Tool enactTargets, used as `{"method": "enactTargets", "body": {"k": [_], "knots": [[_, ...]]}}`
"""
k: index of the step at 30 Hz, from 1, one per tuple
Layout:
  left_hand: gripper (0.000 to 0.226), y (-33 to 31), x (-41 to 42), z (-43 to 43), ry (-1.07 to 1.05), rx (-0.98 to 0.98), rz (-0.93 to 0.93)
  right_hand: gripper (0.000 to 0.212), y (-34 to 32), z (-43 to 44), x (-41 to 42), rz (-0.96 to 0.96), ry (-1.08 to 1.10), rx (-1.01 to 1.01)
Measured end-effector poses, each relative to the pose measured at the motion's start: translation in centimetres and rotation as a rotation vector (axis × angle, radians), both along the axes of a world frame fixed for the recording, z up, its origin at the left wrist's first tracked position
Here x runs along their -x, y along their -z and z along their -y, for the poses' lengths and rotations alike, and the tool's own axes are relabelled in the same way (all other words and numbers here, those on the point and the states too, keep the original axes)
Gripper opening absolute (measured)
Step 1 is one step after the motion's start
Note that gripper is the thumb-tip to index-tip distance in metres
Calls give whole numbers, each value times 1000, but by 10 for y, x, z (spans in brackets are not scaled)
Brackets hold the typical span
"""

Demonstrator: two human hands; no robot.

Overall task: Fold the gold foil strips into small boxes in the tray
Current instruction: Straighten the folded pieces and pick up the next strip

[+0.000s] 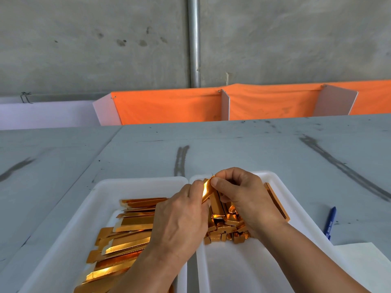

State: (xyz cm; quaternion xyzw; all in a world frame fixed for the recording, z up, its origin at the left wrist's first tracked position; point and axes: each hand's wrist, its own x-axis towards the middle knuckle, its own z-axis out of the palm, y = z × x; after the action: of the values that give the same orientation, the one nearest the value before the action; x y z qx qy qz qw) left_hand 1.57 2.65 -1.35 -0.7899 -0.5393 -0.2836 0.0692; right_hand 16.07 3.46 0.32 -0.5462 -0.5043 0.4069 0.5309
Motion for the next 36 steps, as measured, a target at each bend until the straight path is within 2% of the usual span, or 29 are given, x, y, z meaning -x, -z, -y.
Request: {"method": "enactTargets", "body": {"k": [9, 16, 22, 26, 30, 36], "knots": [[39, 1, 0, 0, 13, -7, 12, 3, 0, 0, 0, 46, 15, -23], [35, 4, 1, -1, 29, -2, 28, 8, -1, 1, 1, 47, -57, -37], [21, 1, 5, -4, 107, 131, 210, 15, -8, 2, -5, -105, -163, 2], [24, 2, 7, -6, 161, 176, 258, 15, -10, 4, -8, -60, -181, -12], [38, 3, 9, -8, 161, 134, 228, 14, -9, 5, -7, 13, -141, -69], [36, 5, 10, -10, 181, 113, 217, 20, -7, 1, -8, -172, -153, -45]]}}
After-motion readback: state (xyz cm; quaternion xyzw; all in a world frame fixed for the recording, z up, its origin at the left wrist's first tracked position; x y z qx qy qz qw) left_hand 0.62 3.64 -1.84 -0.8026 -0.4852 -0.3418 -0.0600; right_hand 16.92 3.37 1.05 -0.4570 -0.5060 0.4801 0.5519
